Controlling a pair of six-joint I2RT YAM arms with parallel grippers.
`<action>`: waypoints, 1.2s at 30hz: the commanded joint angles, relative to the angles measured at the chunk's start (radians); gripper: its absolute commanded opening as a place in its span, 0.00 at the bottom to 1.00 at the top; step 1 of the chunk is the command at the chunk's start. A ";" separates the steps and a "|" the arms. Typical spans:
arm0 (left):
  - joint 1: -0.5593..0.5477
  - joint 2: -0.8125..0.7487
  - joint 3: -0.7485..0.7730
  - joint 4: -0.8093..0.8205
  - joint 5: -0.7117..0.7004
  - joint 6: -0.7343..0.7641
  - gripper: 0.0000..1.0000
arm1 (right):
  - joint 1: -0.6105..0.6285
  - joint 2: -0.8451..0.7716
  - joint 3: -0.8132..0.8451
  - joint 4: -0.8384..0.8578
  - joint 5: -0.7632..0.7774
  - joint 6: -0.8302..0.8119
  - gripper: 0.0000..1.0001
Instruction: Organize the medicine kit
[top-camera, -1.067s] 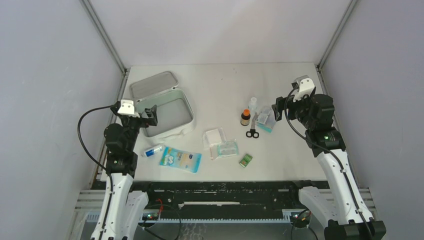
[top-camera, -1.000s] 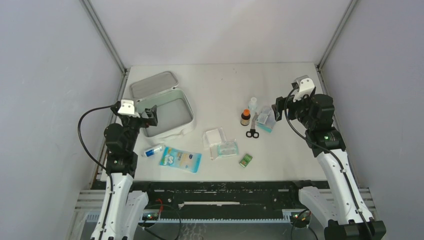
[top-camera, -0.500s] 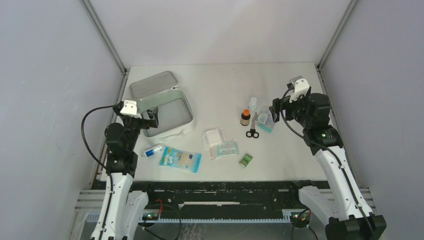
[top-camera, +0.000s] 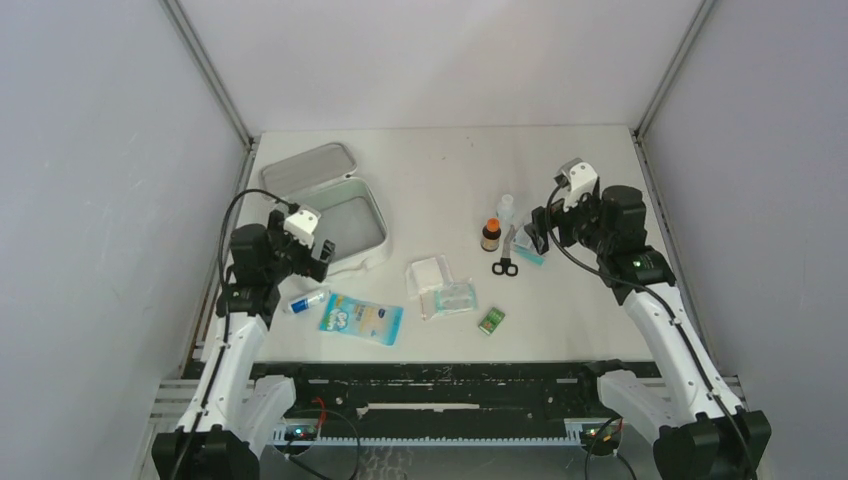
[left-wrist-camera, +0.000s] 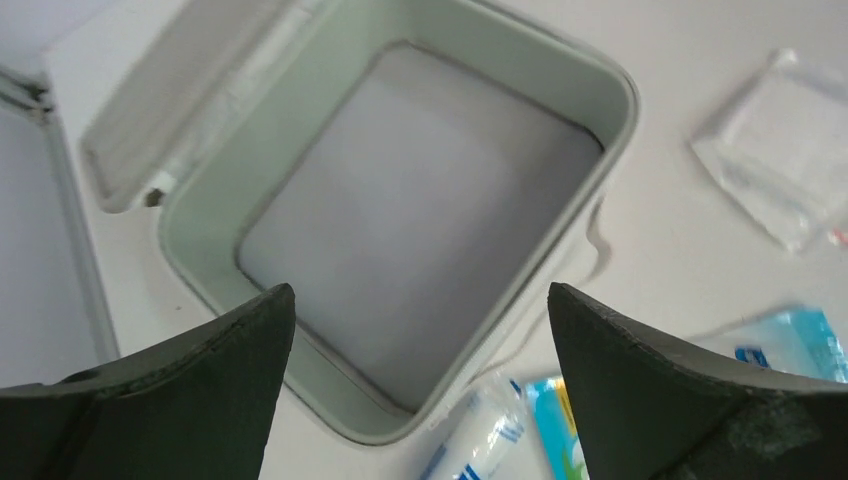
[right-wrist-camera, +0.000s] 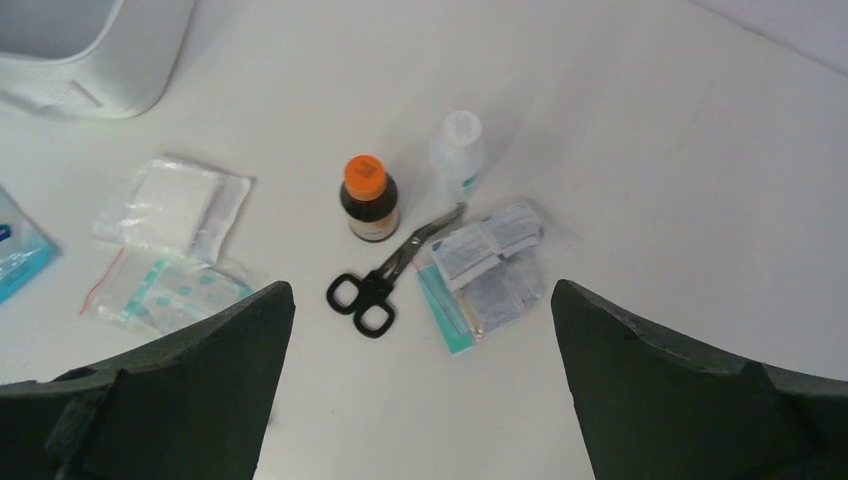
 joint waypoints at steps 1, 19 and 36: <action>0.006 0.034 0.078 -0.154 0.130 0.176 1.00 | 0.044 0.045 -0.007 0.057 -0.075 -0.020 1.00; -0.003 0.281 0.157 -0.310 0.147 0.507 0.92 | 0.263 0.626 0.318 -0.040 0.048 -0.064 0.82; -0.124 0.569 0.324 -0.452 0.092 0.632 0.60 | 0.278 0.781 0.388 -0.063 0.088 -0.119 0.43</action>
